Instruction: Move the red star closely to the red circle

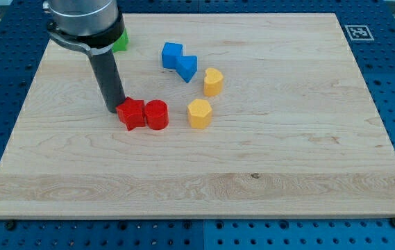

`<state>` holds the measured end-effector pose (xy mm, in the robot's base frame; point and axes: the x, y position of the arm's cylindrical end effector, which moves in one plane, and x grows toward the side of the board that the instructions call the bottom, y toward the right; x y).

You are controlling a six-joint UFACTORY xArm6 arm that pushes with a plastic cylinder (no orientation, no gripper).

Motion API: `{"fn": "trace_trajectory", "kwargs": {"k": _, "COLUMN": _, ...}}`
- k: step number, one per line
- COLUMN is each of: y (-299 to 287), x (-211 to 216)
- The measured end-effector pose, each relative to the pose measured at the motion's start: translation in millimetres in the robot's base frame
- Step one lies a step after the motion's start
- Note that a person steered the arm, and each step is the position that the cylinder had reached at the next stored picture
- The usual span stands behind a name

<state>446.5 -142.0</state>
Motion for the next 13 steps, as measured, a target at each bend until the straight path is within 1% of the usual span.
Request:
{"fn": "trace_trajectory", "kwargs": {"k": 1, "y": -28, "x": 10}}
{"fn": "trace_trajectory", "kwargs": {"k": 2, "y": -32, "x": 47}}
{"fn": "trace_trajectory", "kwargs": {"k": 3, "y": 20, "x": 63}}
{"fn": "trace_trajectory", "kwargs": {"k": 4, "y": 48, "x": 63}}
{"fn": "trace_trajectory", "kwargs": {"k": 6, "y": 30, "x": 60}}
{"fn": "trace_trajectory", "kwargs": {"k": 10, "y": 3, "x": 37}}
{"fn": "trace_trajectory", "kwargs": {"k": 12, "y": 3, "x": 37}}
{"fn": "trace_trajectory", "kwargs": {"k": 13, "y": 3, "x": 48}}
